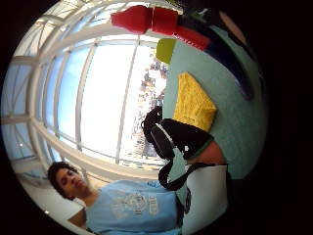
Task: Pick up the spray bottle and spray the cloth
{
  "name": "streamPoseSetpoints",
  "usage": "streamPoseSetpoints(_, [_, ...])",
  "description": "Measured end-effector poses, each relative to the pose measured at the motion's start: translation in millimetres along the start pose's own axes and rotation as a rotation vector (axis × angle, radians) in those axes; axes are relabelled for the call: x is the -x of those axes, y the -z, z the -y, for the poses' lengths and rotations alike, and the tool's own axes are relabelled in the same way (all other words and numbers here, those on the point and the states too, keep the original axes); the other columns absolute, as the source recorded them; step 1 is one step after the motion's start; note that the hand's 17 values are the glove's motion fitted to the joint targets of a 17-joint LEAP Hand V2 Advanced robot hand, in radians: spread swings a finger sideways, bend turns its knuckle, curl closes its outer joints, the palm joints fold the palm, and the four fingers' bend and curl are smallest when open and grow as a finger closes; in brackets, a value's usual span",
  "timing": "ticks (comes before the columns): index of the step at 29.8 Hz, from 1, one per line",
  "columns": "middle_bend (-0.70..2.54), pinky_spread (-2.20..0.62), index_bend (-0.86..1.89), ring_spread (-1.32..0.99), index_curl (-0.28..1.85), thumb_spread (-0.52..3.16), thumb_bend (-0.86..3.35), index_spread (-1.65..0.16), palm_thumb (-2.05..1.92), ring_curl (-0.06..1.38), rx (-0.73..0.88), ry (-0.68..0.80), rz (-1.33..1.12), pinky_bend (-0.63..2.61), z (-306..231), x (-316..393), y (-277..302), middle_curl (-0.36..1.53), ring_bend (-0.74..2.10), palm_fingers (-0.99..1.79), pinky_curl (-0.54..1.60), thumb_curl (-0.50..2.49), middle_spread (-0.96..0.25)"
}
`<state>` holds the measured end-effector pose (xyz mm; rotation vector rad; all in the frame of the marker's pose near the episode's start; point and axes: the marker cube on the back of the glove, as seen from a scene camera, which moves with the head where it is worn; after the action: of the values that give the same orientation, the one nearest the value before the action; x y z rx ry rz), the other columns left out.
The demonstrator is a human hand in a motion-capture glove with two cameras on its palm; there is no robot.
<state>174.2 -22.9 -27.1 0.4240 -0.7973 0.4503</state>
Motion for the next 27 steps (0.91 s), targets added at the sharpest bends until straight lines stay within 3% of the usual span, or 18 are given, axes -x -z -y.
streamPoseSetpoints(13, [0.24,0.22,0.11,0.00,0.22,1.02,-0.01,-0.37,0.66,0.32,-0.011,-0.014,0.116,0.43,58.0,-0.4,-22.8,0.39,0.32,0.56,0.37,0.31,-0.06])
streamPoseSetpoints(27, [0.27,0.23,0.11,-0.02,0.21,0.98,-0.02,-0.37,0.72,0.33,-0.018,0.002,0.183,0.41,79.1,-11.7,-34.1,0.40,0.34,0.59,0.36,0.33,-0.08])
